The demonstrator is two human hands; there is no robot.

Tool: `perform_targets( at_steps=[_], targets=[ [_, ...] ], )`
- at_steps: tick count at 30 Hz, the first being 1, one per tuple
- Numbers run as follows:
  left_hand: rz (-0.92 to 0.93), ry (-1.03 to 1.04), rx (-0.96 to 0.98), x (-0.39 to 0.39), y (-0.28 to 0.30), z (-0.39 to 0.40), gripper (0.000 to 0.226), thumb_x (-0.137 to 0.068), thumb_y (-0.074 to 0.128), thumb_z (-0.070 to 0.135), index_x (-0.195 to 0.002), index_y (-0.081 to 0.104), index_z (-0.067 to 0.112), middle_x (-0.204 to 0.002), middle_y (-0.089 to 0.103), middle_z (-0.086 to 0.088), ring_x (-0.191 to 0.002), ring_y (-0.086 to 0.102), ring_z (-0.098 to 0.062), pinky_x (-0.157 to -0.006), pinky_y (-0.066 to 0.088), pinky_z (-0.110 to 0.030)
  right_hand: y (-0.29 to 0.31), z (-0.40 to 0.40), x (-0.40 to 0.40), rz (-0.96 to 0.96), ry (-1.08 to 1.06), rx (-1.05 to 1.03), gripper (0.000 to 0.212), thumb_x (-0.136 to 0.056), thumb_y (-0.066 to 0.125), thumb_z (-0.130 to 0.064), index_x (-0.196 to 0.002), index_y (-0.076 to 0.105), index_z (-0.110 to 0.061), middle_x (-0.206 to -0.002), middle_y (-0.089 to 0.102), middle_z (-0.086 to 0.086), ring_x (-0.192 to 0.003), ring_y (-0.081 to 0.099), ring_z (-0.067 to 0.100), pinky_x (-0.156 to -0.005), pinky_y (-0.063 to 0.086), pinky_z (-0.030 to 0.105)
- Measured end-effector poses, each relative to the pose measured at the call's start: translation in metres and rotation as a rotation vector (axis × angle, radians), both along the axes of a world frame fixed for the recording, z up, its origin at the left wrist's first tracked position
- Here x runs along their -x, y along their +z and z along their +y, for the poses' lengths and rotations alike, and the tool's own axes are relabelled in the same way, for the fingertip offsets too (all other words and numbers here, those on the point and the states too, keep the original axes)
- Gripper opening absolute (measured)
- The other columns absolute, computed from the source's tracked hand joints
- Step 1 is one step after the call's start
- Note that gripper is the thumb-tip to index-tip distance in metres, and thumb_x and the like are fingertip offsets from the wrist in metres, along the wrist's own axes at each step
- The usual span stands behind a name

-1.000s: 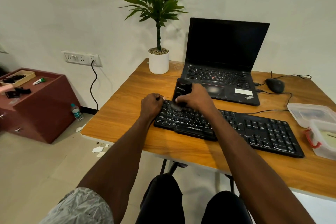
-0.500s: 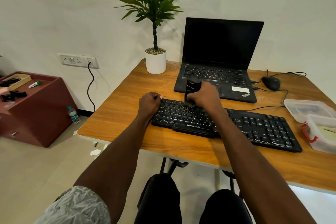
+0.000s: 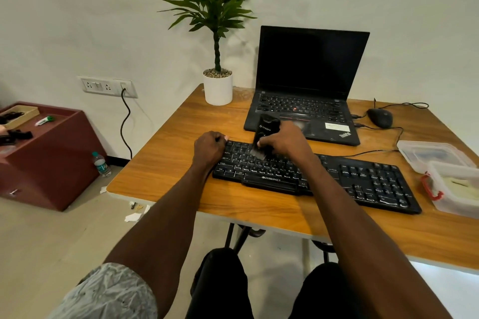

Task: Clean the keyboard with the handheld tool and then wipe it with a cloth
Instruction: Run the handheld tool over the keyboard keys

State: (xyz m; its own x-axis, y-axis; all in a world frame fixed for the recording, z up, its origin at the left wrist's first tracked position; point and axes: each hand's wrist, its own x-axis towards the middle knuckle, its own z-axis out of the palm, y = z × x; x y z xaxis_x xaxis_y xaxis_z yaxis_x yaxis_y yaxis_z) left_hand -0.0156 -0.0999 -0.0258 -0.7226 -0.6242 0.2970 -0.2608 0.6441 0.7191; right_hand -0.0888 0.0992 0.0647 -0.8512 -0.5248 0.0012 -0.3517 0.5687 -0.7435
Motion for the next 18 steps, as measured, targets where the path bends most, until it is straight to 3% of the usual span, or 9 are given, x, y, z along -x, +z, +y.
perform_targets(
  at_steps=[3,7,11,15,18],
  targets=[
    [-0.005,-0.001,-0.001,0.0,0.0,0.0,0.028,-0.095,0.058,0.029,-0.087,0.072,0.006,-0.092,0.072,-0.008,-0.083,0.065,-0.025,-0.075,0.049,-0.032,0.005,0.0,0.003,0.124,-0.067,-0.003,0.042,-0.074,0.079,-0.022,-0.109,0.059,-0.011,-0.101,0.066,0.006,-0.088,0.066,0.022,-0.076,0.059,0.041],
    [-0.011,-0.005,-0.009,0.0,0.0,0.0,0.028,-0.095,0.058,0.029,-0.084,0.071,0.008,-0.09,0.072,-0.008,-0.082,0.064,-0.025,-0.074,0.048,-0.032,0.003,0.001,-0.002,-0.06,0.065,-0.014,0.043,-0.074,0.08,-0.017,-0.11,0.057,-0.013,-0.102,0.065,0.006,-0.086,0.065,0.021,-0.072,0.058,0.033],
    [-0.01,-0.002,-0.011,-0.001,0.001,0.0,0.027,-0.095,0.057,0.028,-0.087,0.072,0.006,-0.092,0.072,-0.008,-0.084,0.065,-0.026,-0.077,0.049,-0.033,0.008,0.012,0.006,0.112,-0.127,-0.015,0.043,-0.074,0.078,-0.022,-0.111,0.059,-0.011,-0.102,0.066,0.007,-0.089,0.065,0.021,-0.079,0.058,0.041],
    [-0.026,-0.011,-0.013,-0.002,0.004,0.001,0.029,-0.095,0.058,0.029,-0.091,0.072,0.005,-0.098,0.072,-0.009,-0.089,0.065,-0.026,-0.08,0.05,-0.034,0.002,0.012,0.002,-0.101,0.023,0.038,0.05,-0.073,0.081,-0.018,-0.116,0.056,-0.011,-0.108,0.066,0.008,-0.091,0.066,0.021,-0.079,0.059,0.038],
    [-0.03,-0.014,-0.016,-0.004,0.006,0.003,0.029,-0.096,0.058,0.028,-0.092,0.073,0.004,-0.101,0.072,-0.011,-0.091,0.065,-0.028,-0.082,0.051,-0.036,0.001,0.016,0.005,0.003,-0.077,0.0,0.049,-0.073,0.081,-0.022,-0.115,0.058,-0.011,-0.109,0.067,0.009,-0.092,0.065,0.022,-0.082,0.058,0.041]
  ],
)
